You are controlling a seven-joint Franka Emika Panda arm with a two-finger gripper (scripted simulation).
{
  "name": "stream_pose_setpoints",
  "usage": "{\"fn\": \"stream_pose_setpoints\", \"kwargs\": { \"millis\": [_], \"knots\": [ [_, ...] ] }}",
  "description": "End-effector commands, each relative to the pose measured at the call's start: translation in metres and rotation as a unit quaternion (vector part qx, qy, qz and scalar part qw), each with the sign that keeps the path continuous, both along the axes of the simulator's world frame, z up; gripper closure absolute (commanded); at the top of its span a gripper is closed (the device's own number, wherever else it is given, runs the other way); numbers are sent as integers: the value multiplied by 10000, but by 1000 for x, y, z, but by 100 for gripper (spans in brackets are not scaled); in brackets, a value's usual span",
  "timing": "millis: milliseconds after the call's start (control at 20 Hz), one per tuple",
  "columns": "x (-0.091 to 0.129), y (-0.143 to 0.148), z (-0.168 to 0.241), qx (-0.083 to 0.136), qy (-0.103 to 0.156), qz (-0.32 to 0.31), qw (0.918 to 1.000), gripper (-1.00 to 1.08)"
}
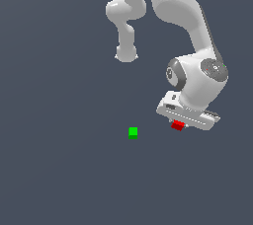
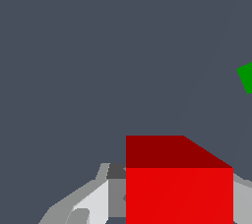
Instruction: Stack the red cube on top of the green cube.
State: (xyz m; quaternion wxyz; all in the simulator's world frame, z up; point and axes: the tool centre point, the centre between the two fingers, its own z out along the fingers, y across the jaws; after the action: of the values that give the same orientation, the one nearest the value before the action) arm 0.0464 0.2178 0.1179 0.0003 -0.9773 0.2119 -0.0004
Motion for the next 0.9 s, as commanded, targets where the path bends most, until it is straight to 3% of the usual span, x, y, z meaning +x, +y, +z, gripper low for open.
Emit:
{"fn": "stream_pose_setpoints", "kwargs": {
  "millis": [0, 400, 850],
  "knots": [
    [0, 0, 2, -2, 5, 0, 10000, 108],
    [0, -21, -5, -1, 1, 0, 10000, 108],
    [-1, -107, -32, -2, 1, -1, 10000, 108]
  ]
}}
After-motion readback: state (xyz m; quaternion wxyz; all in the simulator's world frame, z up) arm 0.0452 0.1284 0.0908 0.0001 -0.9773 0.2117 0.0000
